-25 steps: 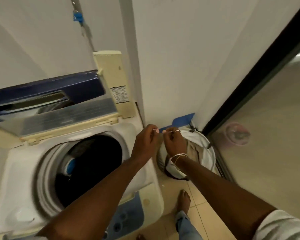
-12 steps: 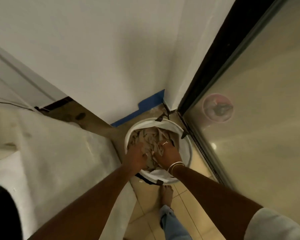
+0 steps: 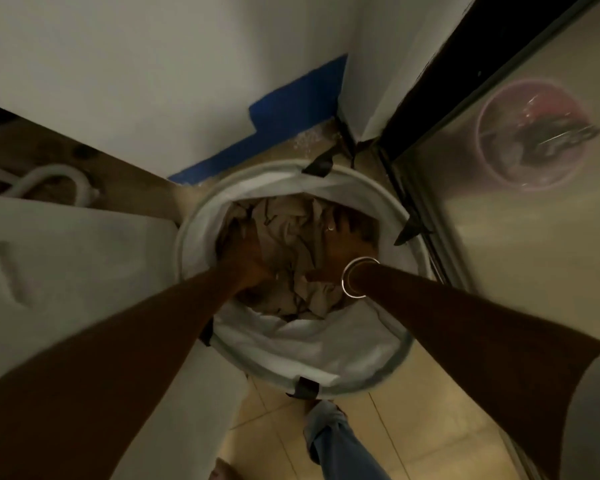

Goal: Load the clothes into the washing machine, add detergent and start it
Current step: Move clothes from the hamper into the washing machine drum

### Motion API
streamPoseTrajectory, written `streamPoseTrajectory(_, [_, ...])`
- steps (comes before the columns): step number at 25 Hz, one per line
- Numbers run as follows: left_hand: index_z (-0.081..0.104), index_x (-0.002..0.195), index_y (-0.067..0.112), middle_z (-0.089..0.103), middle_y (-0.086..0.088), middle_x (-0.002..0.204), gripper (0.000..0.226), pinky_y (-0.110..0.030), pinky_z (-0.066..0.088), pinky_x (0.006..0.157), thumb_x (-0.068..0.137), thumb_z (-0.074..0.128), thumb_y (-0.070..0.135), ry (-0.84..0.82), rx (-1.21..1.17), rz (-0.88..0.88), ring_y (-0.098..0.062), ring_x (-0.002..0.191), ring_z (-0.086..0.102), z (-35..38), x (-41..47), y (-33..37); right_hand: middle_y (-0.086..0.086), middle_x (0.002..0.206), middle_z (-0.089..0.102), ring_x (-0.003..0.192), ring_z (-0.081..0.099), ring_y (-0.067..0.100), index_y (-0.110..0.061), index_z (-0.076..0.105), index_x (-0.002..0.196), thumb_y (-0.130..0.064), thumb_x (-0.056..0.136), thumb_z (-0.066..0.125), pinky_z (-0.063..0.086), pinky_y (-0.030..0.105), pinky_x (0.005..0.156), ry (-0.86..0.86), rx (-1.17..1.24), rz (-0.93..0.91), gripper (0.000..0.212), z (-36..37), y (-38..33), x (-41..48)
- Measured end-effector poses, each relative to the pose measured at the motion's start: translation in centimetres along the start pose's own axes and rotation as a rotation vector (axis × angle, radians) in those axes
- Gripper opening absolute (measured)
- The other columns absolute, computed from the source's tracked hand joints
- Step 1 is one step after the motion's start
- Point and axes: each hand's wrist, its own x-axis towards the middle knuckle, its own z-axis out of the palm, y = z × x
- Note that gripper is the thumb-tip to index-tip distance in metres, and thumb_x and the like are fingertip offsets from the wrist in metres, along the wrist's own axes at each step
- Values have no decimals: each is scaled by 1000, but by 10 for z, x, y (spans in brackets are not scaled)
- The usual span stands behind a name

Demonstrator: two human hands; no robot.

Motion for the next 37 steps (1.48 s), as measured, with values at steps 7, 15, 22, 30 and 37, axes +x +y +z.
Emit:
streamPoseTrajectory(7, [-11, 152, 35, 16, -18, 160, 137, -59, 26, 114, 51, 70, 81, 137, -183, -217, -41, 146, 22, 38, 46, 10, 28, 155, 20, 136, 31, 48, -15, -10, 153, -70, 61, 75, 34, 68, 101, 46, -42, 178, 136, 61, -8, 43])
streamPoseTrajectory(15, [55, 137, 6, 57, -22, 137, 53, -47, 36, 112, 93, 51, 36, 331, -258, -51, -39, 128, 52, -6, -16, -6, 11, 132, 56, 106, 63, 36, -19, 20, 155, -30, 91, 55, 52, 43, 82, 173, 61, -54, 74, -2, -34, -28])
streamPoseTrajectory(22, [45, 141, 8, 54, -18, 138, 74, -45, 46, 105, 86, 33, 57, 421, -421, 42, -33, 124, 54, -83, -145, 23, 3, 126, 65, 103, 67, 29, -26, 49, 141, -50, 77, 67, 55, 38, 84, 398, 418, -34, 71, -80, -52, -144])
streamPoseTrajectory(30, [56, 123, 19, 64, 1, 114, 38, -45, 54, 92, 88, 51, 32, 542, -812, 246, -15, 103, 62, -204, -313, 26, 5, 110, 73, 99, 68, 32, -27, 64, 121, -43, 74, 73, 52, 35, 81, 781, 534, -51, 50, -209, -106, -290])
streamPoseTrajectory(37, [54, 130, 27, 59, 18, 114, 41, -4, 41, 81, 91, 63, 18, 786, -995, 285, 4, 98, 55, -308, -494, -21, -1, 96, 75, 92, 69, 27, -28, 67, 112, -29, 71, 75, 54, 32, 73, 1005, 665, -209, 42, -310, -214, -418])
